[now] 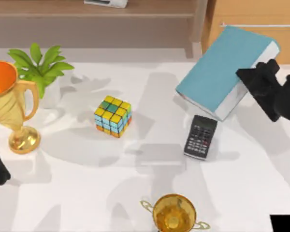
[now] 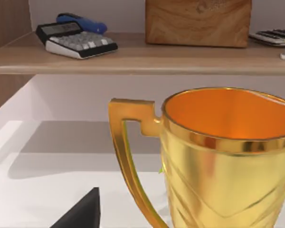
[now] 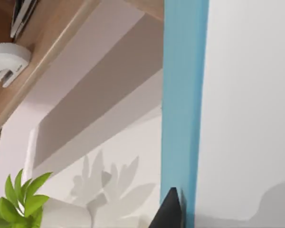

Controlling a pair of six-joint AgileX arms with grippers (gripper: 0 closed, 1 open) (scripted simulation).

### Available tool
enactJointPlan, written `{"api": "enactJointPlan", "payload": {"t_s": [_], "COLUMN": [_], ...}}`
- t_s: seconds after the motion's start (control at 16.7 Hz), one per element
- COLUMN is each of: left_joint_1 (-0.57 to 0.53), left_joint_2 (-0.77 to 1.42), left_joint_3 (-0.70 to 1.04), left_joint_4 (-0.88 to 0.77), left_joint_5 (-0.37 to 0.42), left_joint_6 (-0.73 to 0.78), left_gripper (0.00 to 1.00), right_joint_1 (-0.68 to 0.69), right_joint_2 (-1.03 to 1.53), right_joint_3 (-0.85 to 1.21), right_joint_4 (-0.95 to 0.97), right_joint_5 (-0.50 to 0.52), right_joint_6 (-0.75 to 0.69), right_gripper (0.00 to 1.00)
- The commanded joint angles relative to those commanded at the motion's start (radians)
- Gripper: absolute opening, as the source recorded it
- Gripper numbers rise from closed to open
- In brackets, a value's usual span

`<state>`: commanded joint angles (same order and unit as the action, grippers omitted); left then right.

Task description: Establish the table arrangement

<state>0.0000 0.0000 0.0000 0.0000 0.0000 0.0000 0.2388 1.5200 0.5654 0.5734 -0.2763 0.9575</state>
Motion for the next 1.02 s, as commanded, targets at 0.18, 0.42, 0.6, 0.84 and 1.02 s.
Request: {"api": "enactJointPlan", "payload": {"t_s": [0.18, 0.42, 0.6, 0.84, 1.02], "left_joint_1": [0.0, 0.0, 0.0, 0.0, 0.0], "left_joint_2": [0.0, 0.0, 0.0, 0.0, 0.0], "left_joint_3": [0.0, 0.0, 0.0, 0.0, 0.0], "left_joint_4": [0.0, 0.0, 0.0, 0.0, 0.0], "left_joint_5": [0.0, 0.0, 0.0, 0.0, 0.0], "left_joint_6": [0.0, 0.0, 0.0, 0.0, 0.0], "left_gripper": [1.0, 1.0, 1.0, 1.0, 1.0], "right_joint_1": [-0.221, -0.508, -0.666, -0.756, -0.763], "right_joint_2": [0.014, 0.084, 0.171, 0.305, 0.361], "right_joint_3": [0.003, 0.081, 0.17, 0.291, 0.334], "right_joint_4": [0.022, 0.058, 0.083, 0.109, 0.116], "right_joint_5": [-0.086, -0.154, -0.18, -0.194, -0.196], "right_joint_6": [0.137, 0.293, 0.384, 0.462, 0.483], "right_gripper": [0.0, 0.0, 0.0, 0.0, 0.0]}}
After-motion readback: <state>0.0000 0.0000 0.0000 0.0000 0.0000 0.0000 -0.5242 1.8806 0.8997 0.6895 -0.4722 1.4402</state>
